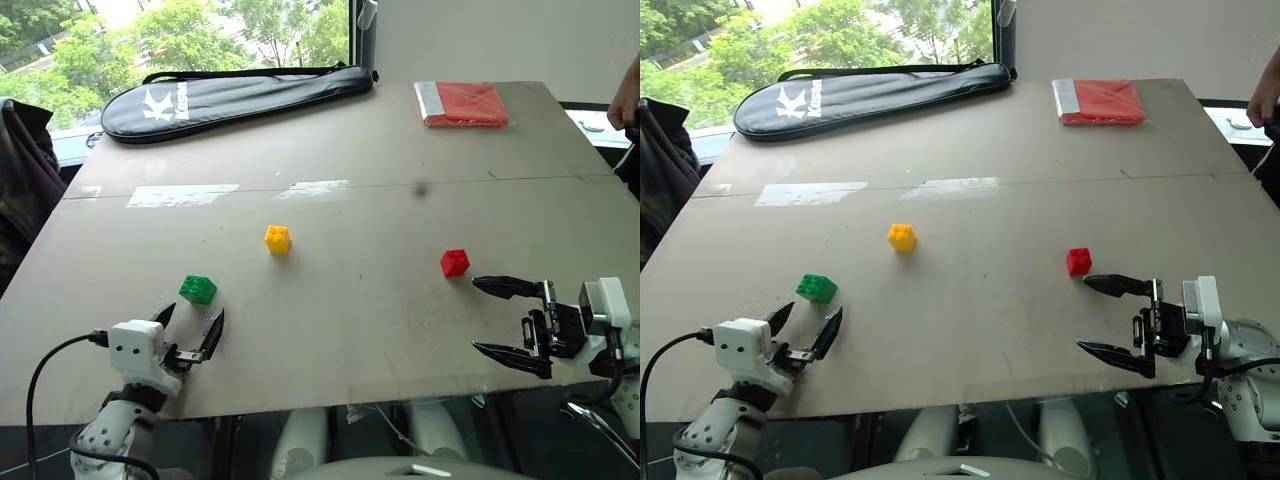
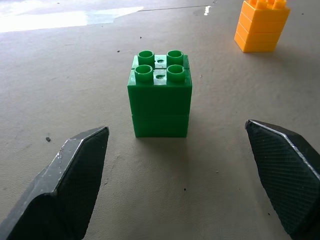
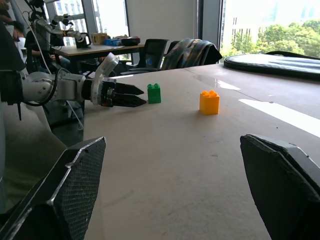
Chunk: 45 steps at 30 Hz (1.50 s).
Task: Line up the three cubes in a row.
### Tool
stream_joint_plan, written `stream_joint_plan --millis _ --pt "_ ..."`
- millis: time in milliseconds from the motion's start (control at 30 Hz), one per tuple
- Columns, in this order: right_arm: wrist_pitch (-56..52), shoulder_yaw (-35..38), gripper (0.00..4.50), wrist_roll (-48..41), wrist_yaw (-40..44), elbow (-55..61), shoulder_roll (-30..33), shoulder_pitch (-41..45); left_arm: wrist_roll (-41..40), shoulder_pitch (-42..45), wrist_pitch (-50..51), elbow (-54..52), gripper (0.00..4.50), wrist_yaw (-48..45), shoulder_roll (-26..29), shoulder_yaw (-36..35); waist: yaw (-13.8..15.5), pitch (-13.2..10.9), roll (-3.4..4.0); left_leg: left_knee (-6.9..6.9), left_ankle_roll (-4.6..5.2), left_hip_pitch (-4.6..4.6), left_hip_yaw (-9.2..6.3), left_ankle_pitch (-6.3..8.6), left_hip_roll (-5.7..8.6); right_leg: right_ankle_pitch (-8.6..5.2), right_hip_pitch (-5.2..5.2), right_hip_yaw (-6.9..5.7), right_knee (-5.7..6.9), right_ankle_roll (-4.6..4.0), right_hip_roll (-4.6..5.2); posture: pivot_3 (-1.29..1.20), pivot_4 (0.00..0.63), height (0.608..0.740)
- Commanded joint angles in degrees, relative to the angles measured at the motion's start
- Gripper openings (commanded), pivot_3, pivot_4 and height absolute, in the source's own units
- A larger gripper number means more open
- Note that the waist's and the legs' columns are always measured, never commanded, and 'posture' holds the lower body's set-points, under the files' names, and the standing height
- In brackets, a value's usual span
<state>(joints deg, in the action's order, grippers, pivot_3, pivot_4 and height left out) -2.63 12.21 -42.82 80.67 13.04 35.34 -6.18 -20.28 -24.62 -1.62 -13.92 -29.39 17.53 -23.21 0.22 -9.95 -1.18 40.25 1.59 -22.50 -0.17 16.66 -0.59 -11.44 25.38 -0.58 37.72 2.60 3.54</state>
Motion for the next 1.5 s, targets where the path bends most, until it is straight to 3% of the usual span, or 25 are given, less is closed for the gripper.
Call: stream_joint_plan --millis 33,333,433,500,600,633,833,1000,1133,1267,1367,1500 --pt "-0.93 0.40 4.40 -1.09 -1.21 3.42 0.22 -0.01 0.44 1.32 -0.12 -0.65 4.50 1.22 0.11 0.82 0.29 0.00 0.00 0.00 0.00 0.00 0.00 0.00 0.00 0.00 0.00 0.00 0.00 0.00 0.00 0.00 0.150 0.694" --pt "-1.86 0.15 4.40 -0.82 -3.05 4.89 -0.15 -0.16 1.95 6.49 3.42 3.76 4.50 2.03 5.59 0.06 0.56 0.02 -0.03 0.00 0.00 -0.01 -0.02 0.00 0.01 0.00 0.00 -0.03 0.00 0.00 0.00 0.00 0.150 0.694" --pt "-1.89 0.11 4.50 -0.76 -3.48 5.13 -0.36 -0.33 1.81 7.95 3.48 5.57 3.64 1.76 6.94 -0.05 0.55 0.02 -0.02 0.00 0.00 -0.01 -0.01 0.00 0.00 0.00 0.00 -0.02 0.00 0.00 0.00 0.00 0.150 0.694" --pt "-1.82 0.01 4.50 -0.66 -3.72 5.15 -0.49 -0.38 2.18 8.45 3.10 6.06 2.61 1.41 7.47 0.50 0.56 0.02 -0.02 0.00 0.00 0.00 -0.02 0.00 0.00 0.00 0.00 -0.03 0.00 0.00 0.01 0.00 0.150 0.694" --pt "-1.26 -0.12 4.50 -0.18 -4.05 4.89 -0.88 -0.46 2.30 9.32 2.41 6.95 1.44 0.31 8.11 1.17 0.57 0.03 -0.02 0.00 0.00 0.00 -0.02 0.00 0.00 0.00 0.00 -0.03 0.00 -0.01 0.02 0.00 0.150 0.694" --pt "-1.00 -0.07 4.50 0.05 -4.15 4.76 -1.04 -0.48 1.84 9.53 2.73 7.02 1.24 -0.03 8.11 1.13 0.56 0.03 -0.02 0.00 0.00 0.00 -0.03 0.00 0.00 0.01 0.00 -0.03 0.00 -0.01 0.01 0.00 0.150 0.694" --pt "-0.45 0.36 4.50 0.45 -4.03 3.78 -1.49 -0.37 -5.50 11.26 6.10 5.47 1.25 -10.51 12.13 1.32 0.56 0.02 -0.02 0.00 0.00 -0.01 -0.03 0.00 0.00 0.01 0.00 -0.04 0.00 -0.01 0.03 0.00 0.150 0.694" --pt "0.08 0.34 4.50 0.63 -3.60 2.45 -1.81 -0.18 -14.77 18.88 13.83 3.53 1.25 -28.03 20.99 6.06 0.85 0.01 -0.05 0.05 -0.01 -0.10 -0.04 -0.01 0.00 0.00 0.01 -0.19 0.01 -0.02 0.03 0.00 0.150 0.694" --pt "0.81 0.68 4.50 1.87 -4.60 1.03 -2.34 -0.05 -8.74 35.50 15.93 7.87 1.25 -40.93 24.44 22.04 0.91 0.02 0.01 0.06 -0.01 -0.08 -0.01 -0.01 0.11 0.01 -0.02 -0.13 0.01 -0.01 0.03 0.00 0.150 0.694" --pt "1.61 0.63 4.50 2.59 -5.42 0.74 -3.03 -0.61 -1.72 47.96 11.27 16.32 1.25 -47.64 20.97 32.56 0.24 0.02 0.00 0.10 -0.01 0.00 0.11 -0.01 0.29 0.10 -0.21 -0.12 -0.04 -0.14 0.00 0.00 0.150 0.694" --pt "2.63 1.20 4.50 3.28 -6.95 1.82 -3.75 -2.46 1.77 58.58 9.43 24.83 1.25 -51.16 13.06 39.65 -0.02 0.00 0.01 0.05 0.02 0.05 0.02 0.01 0.24 0.23 -0.19 -0.05 -0.03 -0.03 -0.08 0.00 0.150 0.694" --pt "3.75 2.10 4.50 3.55 -8.75 3.60 -4.49 -4.96 5.55 64.23 4.62 34.76 1.25 -52.76 7.02 42.69 0.29 0.00 0.01 0.08 0.03 -0.10 0.08 0.02 0.26 0.25 -0.16 -0.12 -0.12 0.01 -0.10 0.00 0.150 0.694"
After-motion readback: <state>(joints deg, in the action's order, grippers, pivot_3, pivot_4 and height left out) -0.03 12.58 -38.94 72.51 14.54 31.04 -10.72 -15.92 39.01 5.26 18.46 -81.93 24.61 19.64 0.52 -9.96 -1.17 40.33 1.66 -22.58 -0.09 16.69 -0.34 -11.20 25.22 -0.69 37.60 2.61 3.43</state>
